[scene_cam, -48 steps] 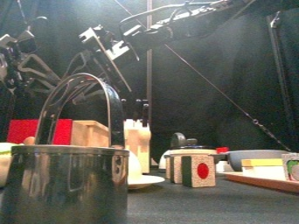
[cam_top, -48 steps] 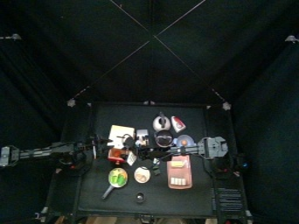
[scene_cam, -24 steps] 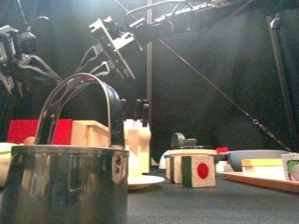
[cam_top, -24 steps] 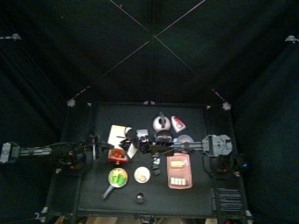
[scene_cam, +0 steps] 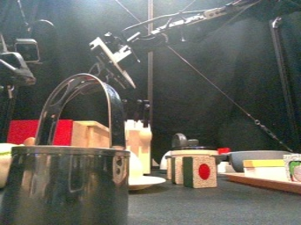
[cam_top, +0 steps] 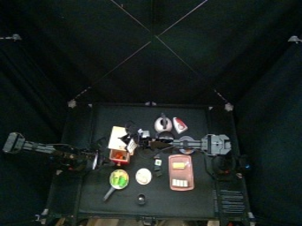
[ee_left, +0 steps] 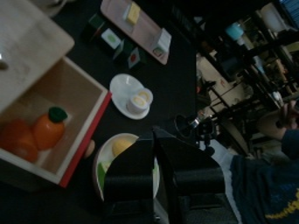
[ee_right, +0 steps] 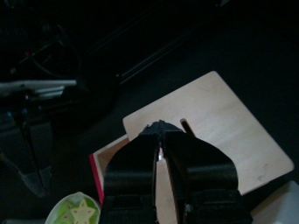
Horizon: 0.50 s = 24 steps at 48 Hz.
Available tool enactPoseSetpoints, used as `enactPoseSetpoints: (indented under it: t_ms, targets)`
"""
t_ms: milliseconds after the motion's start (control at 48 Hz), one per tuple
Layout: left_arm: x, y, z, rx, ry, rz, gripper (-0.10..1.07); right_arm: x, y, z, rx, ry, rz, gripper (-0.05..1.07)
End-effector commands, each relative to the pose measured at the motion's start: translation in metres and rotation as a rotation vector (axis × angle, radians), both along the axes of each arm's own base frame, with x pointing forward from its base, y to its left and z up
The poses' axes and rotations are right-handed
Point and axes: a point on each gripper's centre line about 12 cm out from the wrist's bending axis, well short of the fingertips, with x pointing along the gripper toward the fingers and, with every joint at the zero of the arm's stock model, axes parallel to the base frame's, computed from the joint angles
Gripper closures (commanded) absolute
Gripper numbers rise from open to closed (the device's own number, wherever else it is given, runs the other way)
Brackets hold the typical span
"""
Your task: Close drawer
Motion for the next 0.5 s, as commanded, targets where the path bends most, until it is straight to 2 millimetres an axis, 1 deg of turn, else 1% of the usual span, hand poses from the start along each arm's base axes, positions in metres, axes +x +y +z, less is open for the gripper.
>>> enactPoseSetpoints:
  t_ms: [0, 83, 104, 146, 229, 354, 479]
  targets:
    - [0.004, -0.003, -0.004, -0.028, 0.041, -0.004, 0.59, -0.007, -0.027, 0.037, -0.024, -0.052, -0.075, 0.55]
    - [0.006, -0.004, -0.010, -0.039, 0.076, 0.003, 0.59, -0.012, -0.050, 0.042, -0.022, -0.054, -0.130, 0.55]
    - [0.006, -0.004, -0.010, -0.040, 0.079, 0.003, 0.59, -0.012, -0.052, 0.041, -0.022, -0.052, -0.134, 0.55]
    - [0.006, -0.004, -0.012, -0.043, 0.090, 0.006, 0.59, -0.015, -0.065, 0.041, -0.016, -0.055, -0.159, 0.55]
    - [0.006, -0.004, -0.015, -0.044, 0.107, 0.004, 0.59, -0.019, -0.079, 0.037, -0.003, -0.052, -0.187, 0.55]
    - [0.005, -0.004, -0.022, -0.058, 0.137, 0.013, 0.59, -0.022, -0.096, 0.021, 0.011, -0.025, -0.220, 0.55]
    - [0.002, -0.004, -0.030, -0.068, 0.167, 0.021, 0.59, -0.018, -0.103, -0.002, 0.048, 0.008, -0.239, 0.55]
